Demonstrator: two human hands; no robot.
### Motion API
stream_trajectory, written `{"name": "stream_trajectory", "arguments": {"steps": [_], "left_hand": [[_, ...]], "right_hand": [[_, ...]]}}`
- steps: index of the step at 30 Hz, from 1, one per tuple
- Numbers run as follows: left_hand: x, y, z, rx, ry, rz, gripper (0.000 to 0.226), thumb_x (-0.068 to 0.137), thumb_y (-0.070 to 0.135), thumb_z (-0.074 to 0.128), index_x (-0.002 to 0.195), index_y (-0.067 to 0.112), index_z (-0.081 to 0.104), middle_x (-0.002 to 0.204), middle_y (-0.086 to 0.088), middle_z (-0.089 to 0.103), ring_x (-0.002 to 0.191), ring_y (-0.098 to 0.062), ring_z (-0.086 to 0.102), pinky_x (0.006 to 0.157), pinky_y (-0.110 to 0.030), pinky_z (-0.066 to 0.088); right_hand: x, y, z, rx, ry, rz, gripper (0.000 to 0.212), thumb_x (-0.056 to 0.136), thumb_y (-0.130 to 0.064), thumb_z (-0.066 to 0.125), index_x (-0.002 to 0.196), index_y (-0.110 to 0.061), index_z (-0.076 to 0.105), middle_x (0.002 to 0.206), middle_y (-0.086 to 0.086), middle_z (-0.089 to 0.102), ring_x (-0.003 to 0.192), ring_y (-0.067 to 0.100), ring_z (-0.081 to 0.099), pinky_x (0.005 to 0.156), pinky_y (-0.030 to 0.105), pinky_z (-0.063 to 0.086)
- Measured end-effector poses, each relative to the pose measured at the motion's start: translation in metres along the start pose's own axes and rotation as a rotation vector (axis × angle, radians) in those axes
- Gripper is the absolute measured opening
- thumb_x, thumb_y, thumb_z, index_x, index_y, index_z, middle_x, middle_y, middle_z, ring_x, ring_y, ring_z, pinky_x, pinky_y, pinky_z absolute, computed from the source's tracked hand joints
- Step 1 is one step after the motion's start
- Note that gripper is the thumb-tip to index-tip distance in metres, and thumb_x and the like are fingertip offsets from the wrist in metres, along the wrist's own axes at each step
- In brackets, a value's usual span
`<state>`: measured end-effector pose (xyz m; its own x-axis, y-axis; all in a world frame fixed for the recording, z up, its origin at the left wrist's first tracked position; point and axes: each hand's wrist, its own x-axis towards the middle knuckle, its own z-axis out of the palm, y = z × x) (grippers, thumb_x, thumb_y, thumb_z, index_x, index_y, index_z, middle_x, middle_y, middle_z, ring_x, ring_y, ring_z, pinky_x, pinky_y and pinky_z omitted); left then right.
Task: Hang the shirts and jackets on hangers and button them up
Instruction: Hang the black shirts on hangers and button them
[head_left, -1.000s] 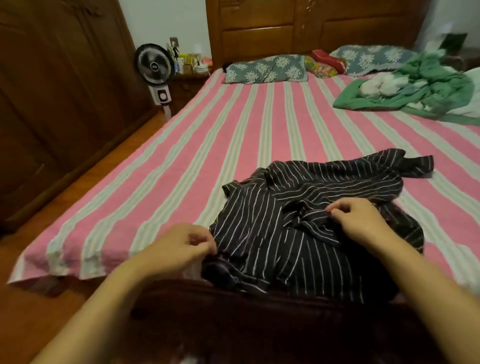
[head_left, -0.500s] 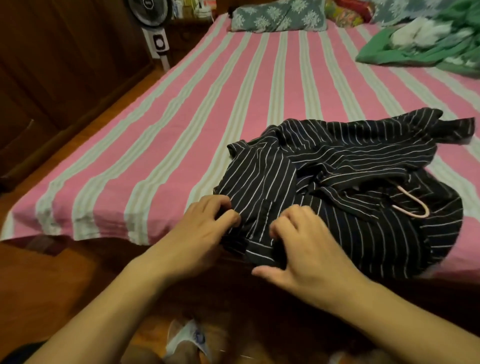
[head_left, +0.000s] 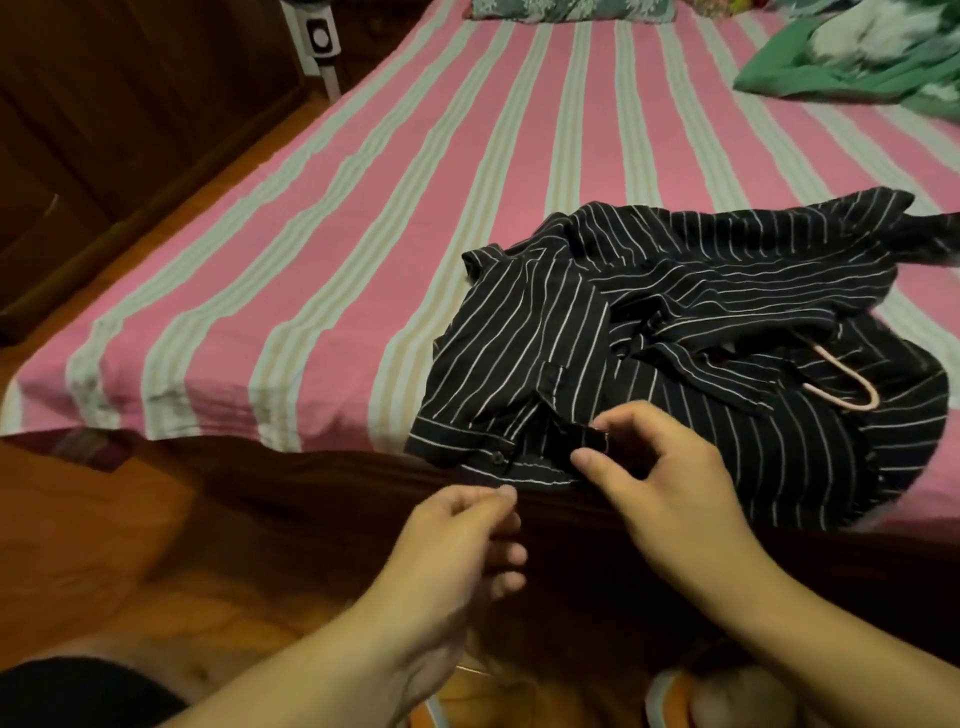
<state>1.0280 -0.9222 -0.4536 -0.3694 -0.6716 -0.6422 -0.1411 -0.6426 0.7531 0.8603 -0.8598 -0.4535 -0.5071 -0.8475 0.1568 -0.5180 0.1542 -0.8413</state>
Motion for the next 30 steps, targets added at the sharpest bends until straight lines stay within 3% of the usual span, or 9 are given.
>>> {"name": "stream_trajectory", "arguments": {"steps": [5,10,15,18,20,23,26,28,30], "left_hand": [[0.013,-0.001,0.002,-0.069,0.209,0.202,0.02,0.095,0.019,0.069,0.11,0.007,0.064,0.089,-0.005,0.068,0.074,-0.014,0.066,0.057,-0.024,0.052],[0.027,0.004,0.0,-0.284,0.198,0.066,0.018,0.097,0.019,0.068,0.109,0.006,0.065,0.106,-0.01,0.075,0.088,-0.015,0.076,0.067,-0.024,0.057],[0.03,0.005,-0.002,-0.314,0.168,0.112,0.012,0.093,0.016,0.072,0.084,0.017,0.064,0.081,0.001,0.071,0.077,-0.01,0.069,0.062,-0.023,0.048],[0.019,0.007,0.001,-0.223,0.129,0.267,0.006,0.097,0.014,0.066,0.1,0.018,0.068,0.086,0.002,0.076,0.083,-0.013,0.071,0.065,-0.024,0.051],[0.011,0.005,0.002,-0.113,0.107,0.424,0.015,0.098,0.011,0.062,0.111,0.018,0.065,0.095,-0.002,0.077,0.086,-0.014,0.072,0.07,-0.024,0.056],[0.003,0.007,0.001,0.063,0.179,0.671,0.016,0.093,0.008,0.069,0.095,0.016,0.056,0.086,-0.013,0.068,0.079,-0.018,0.069,0.071,-0.029,0.057],[0.001,0.011,-0.003,0.144,0.249,0.818,0.041,0.087,0.005,0.076,0.081,0.021,0.039,0.073,-0.007,0.043,0.064,-0.009,0.045,0.059,-0.023,0.043],[0.0,0.015,-0.006,0.213,0.254,0.909,0.043,0.085,0.0,0.076,0.078,0.023,0.04,0.071,-0.001,0.045,0.065,-0.008,0.044,0.06,-0.021,0.04],[0.001,0.019,-0.008,0.265,0.267,0.977,0.035,0.085,-0.004,0.074,0.08,0.022,0.051,0.077,0.002,0.059,0.073,-0.007,0.056,0.068,-0.019,0.045]], "right_hand": [[-0.003,-0.008,0.003,0.109,-0.037,0.087,0.021,0.08,-0.011,0.081,0.077,-0.021,0.063,0.07,-0.004,0.06,0.066,0.0,0.055,0.062,0.008,0.042],[-0.001,-0.008,0.004,0.211,-0.122,0.201,0.012,0.082,-0.014,0.079,0.081,-0.019,0.068,0.075,0.008,0.064,0.065,0.005,0.056,0.061,0.014,0.046],[0.0,-0.012,0.005,0.258,-0.155,0.24,0.008,0.085,-0.017,0.077,0.085,-0.016,0.069,0.082,0.014,0.066,0.07,0.014,0.06,0.066,0.026,0.051],[0.001,-0.014,0.006,0.26,-0.157,0.25,0.011,0.085,-0.016,0.076,0.082,-0.013,0.065,0.079,0.016,0.064,0.069,0.015,0.057,0.066,0.034,0.051],[0.002,-0.016,0.008,0.256,-0.16,0.24,0.014,0.085,-0.014,0.076,0.078,-0.015,0.063,0.072,0.009,0.062,0.065,0.011,0.054,0.064,0.03,0.048],[0.003,-0.022,0.009,0.246,-0.173,0.196,0.017,0.084,-0.012,0.077,0.076,-0.019,0.064,0.068,0.002,0.058,0.061,0.004,0.051,0.058,0.017,0.045],[0.005,-0.031,0.007,0.303,-0.201,0.166,0.011,0.084,-0.014,0.077,0.08,-0.021,0.069,0.071,0.001,0.062,0.065,0.006,0.055,0.062,0.018,0.048],[0.006,-0.035,0.006,0.349,-0.209,0.147,0.008,0.085,-0.014,0.076,0.082,-0.02,0.071,0.07,-0.004,0.062,0.066,0.006,0.056,0.063,0.018,0.048],[0.008,-0.039,0.006,0.371,-0.208,0.136,0.007,0.086,-0.013,0.074,0.083,-0.018,0.072,0.068,-0.008,0.06,0.065,0.004,0.054,0.061,0.016,0.047]]}}
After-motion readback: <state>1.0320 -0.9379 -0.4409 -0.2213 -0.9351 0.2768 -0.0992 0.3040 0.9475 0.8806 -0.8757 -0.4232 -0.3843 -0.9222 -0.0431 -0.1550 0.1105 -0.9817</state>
